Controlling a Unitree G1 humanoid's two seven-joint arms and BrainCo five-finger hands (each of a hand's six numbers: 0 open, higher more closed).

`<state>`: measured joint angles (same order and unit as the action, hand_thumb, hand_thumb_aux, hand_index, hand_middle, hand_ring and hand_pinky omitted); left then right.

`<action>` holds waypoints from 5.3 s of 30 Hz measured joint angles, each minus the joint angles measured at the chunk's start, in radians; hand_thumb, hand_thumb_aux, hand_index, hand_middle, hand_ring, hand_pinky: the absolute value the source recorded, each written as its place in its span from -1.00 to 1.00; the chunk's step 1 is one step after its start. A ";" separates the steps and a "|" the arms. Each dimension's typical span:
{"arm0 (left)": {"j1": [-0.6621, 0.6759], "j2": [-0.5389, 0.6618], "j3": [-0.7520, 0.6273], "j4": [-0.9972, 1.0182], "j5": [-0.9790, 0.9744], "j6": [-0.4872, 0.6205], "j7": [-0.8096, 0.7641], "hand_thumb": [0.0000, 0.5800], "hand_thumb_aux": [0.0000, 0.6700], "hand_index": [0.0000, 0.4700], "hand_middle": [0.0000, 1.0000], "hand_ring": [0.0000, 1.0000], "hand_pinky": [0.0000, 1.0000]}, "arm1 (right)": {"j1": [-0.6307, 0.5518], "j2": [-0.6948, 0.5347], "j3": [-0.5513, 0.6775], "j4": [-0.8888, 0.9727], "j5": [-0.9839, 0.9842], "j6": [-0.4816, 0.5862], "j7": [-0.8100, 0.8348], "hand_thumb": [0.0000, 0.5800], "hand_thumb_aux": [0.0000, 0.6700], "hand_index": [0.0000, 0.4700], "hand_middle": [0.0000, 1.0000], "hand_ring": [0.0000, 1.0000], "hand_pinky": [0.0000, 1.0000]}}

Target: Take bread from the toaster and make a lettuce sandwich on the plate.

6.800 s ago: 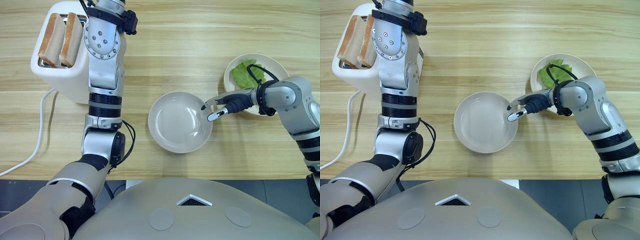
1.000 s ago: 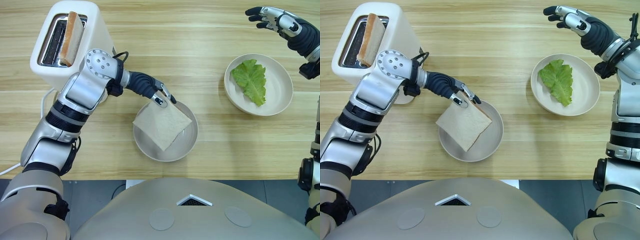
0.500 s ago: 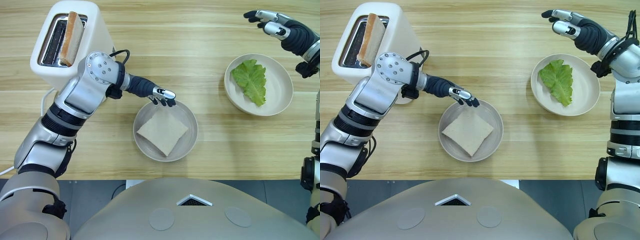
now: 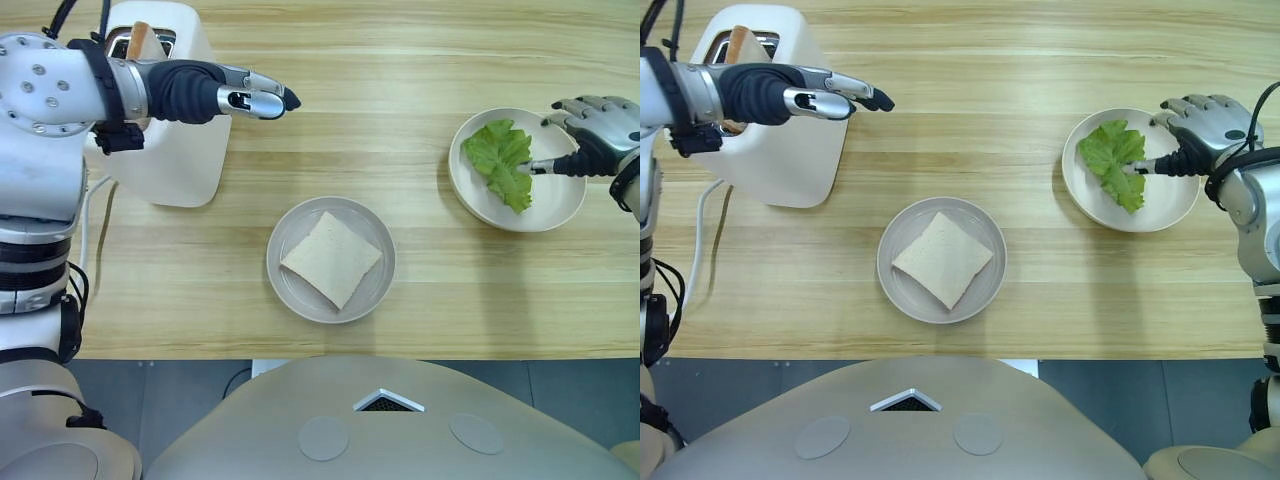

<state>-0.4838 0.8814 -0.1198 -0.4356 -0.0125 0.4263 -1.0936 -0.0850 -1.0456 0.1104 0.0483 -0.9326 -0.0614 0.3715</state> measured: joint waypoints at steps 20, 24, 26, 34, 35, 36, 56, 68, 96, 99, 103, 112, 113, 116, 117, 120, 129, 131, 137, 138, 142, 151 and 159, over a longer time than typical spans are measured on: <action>0.086 0.026 0.057 -0.077 -0.063 0.035 0.057 -1.00 -1.00 -1.00 -1.00 -1.00 -1.00 | -0.176 0.133 0.144 0.291 -0.079 0.067 -0.123 0.41 -0.09 -0.09 -1.00 -1.00 -1.00; 0.092 0.030 0.058 -0.083 -0.069 0.040 0.059 -1.00 -1.00 -1.00 -1.00 -1.00 -1.00 | -0.215 0.157 0.172 0.329 -0.085 0.068 -0.152 0.46 -0.04 -0.04 -1.00 -1.00 -1.00; 0.116 0.031 0.065 -0.099 -0.090 0.047 0.061 -1.00 -1.00 -1.00 -1.00 -1.00 -1.00 | -0.249 0.168 0.202 0.365 -0.110 0.075 -0.177 0.47 -0.03 -0.03 -1.00 -1.00 -1.00; 0.149 0.041 0.078 -0.149 -0.108 0.077 0.079 -1.00 -1.00 -1.00 -1.00 -1.00 -1.00 | -0.316 0.175 0.270 0.377 -0.188 0.094 -0.204 0.44 -0.06 -0.06 -1.00 -1.00 -1.00; 0.148 0.041 0.078 -0.155 -0.111 0.083 0.080 -1.00 -1.00 -1.00 -1.00 -1.00 -1.00 | -0.323 0.173 0.275 0.375 -0.189 0.095 -0.196 0.46 -0.04 -0.04 -1.00 -1.00 -1.00; 0.147 0.041 0.078 -0.163 -0.117 0.087 0.080 -1.00 -1.00 -1.00 -1.00 -1.00 -1.00 | -0.327 0.172 0.279 0.375 -0.190 0.095 -0.186 0.50 0.00 0.00 -1.00 -1.00 -1.00; 0.110 0.089 0.104 -0.256 -0.176 0.192 0.106 -1.00 -1.00 -1.00 -1.00 -1.00 -1.00 | -0.441 0.115 0.379 0.371 -0.216 -0.084 -0.009 0.51 0.01 0.01 -1.00 -1.00 -1.00; 0.105 0.120 0.120 -0.292 -0.196 0.226 0.124 -1.00 -1.00 -1.00 -1.00 -1.00 -1.00 | -0.583 0.079 0.486 0.453 -0.332 -0.243 0.030 0.36 -0.13 -0.13 -1.00 -1.00 -1.00; 0.149 0.142 0.158 -0.319 -0.217 0.226 0.150 -1.00 -1.00 -1.00 -1.00 -1.00 -1.00 | -0.651 0.160 0.594 0.585 -0.405 -0.308 -0.013 1.00 1.00 1.00 -1.00 -1.00 -1.00; 0.151 0.142 0.161 -0.320 -0.217 0.226 0.154 -1.00 -1.00 -1.00 -1.00 -1.00 -1.00 | -0.655 0.161 0.599 0.587 -0.406 -0.307 -0.016 1.00 1.00 1.00 -1.00 -1.00 -1.00; 0.153 0.142 0.162 -0.320 -0.217 0.224 0.155 -1.00 -1.00 -1.00 -1.00 -1.00 -1.00 | -0.658 0.158 0.597 0.584 -0.401 -0.308 -0.015 1.00 1.00 1.00 -1.00 -1.00 -1.00; 0.155 0.143 0.164 -0.311 -0.217 0.208 0.158 -1.00 -1.00 -1.00 -1.00 -1.00 -1.00 | -0.672 0.082 0.510 0.475 -0.307 -0.332 0.049 1.00 1.00 1.00 -1.00 -1.00 -1.00; 0.155 0.143 0.164 -0.311 -0.217 0.207 0.160 -1.00 -1.00 -1.00 -1.00 -1.00 -1.00 | -0.672 0.076 0.502 0.468 -0.298 -0.334 0.055 1.00 1.00 1.00 -1.00 -1.00 -1.00; 0.156 0.143 0.163 -0.311 -0.217 0.205 0.164 -1.00 -1.00 -1.00 -1.00 -1.00 -1.00 | -0.660 0.068 0.486 0.459 -0.273 -0.337 0.070 1.00 0.98 0.98 -1.00 -1.00 -1.00; 0.155 0.143 0.162 -0.312 -0.217 0.205 0.165 -1.00 -1.00 -1.00 -1.00 -1.00 -1.00 | -0.648 0.065 0.481 0.458 -0.265 -0.337 0.070 0.93 0.62 0.62 -1.00 -1.00 -1.00; 0.155 0.145 0.161 -0.314 -0.224 0.206 0.163 -1.00 -1.00 -1.00 -1.00 -1.00 -1.00 | -0.602 0.052 0.481 0.458 -0.262 -0.337 0.072 0.73 0.27 0.27 -1.00 -1.00 -1.00; 0.151 0.167 0.174 -0.325 -0.254 0.210 0.150 -1.00 -1.00 -1.00 -1.00 -1.00 -1.00 | -0.703 0.145 0.533 0.674 -0.330 -0.308 -0.073 0.67 0.18 0.18 -1.00 -1.00 -1.00; 0.154 0.173 0.187 -0.330 -0.255 0.208 0.150 -1.00 -1.00 -1.00 -1.00 -1.00 -1.00 | -0.726 0.164 0.550 0.735 -0.341 -0.306 -0.108 0.68 0.20 0.20 -1.00 -1.00 -1.00; 0.161 0.188 0.201 -0.331 -0.259 0.207 0.148 -1.00 -1.00 -1.00 -1.00 -1.00 -1.00 | -0.751 0.196 0.604 0.814 -0.346 -0.303 -0.150 0.71 0.24 0.24 -1.00 -1.00 -1.00; 0.161 0.188 0.202 -0.331 -0.259 0.206 0.148 -1.00 -1.00 -1.00 -1.00 -1.00 -1.00 | -0.751 0.198 0.610 0.818 -0.346 -0.303 -0.153 0.70 0.22 0.22 -1.00 -1.00 -1.00; 0.167 0.195 0.211 -0.331 -0.262 0.206 0.148 -1.00 -1.00 -1.00 -1.00 -1.00 -1.00 | -0.751 0.197 0.621 0.835 -0.340 -0.316 -0.144 0.67 0.18 0.18 -1.00 -1.00 -1.00; 0.173 0.198 0.216 -0.325 -0.262 0.203 0.148 -1.00 -1.00 -1.00 -1.00 -1.00 -1.00 | -0.741 0.150 0.609 0.754 -0.265 -0.376 -0.042 0.63 0.15 0.15 -1.00 -1.00 -1.00; 0.174 0.198 0.216 -0.322 -0.262 0.203 0.151 -1.00 -1.00 -1.00 -1.00 -1.00 -1.00 | -0.723 0.097 0.596 0.691 -0.256 -0.386 0.012 0.59 0.09 0.09 -1.00 -1.00 -1.00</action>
<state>-0.3102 1.0790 0.0960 -0.7573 -0.2748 0.6295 -0.9428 -0.8083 -0.9481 0.7060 0.7392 -1.1886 -0.4474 0.3835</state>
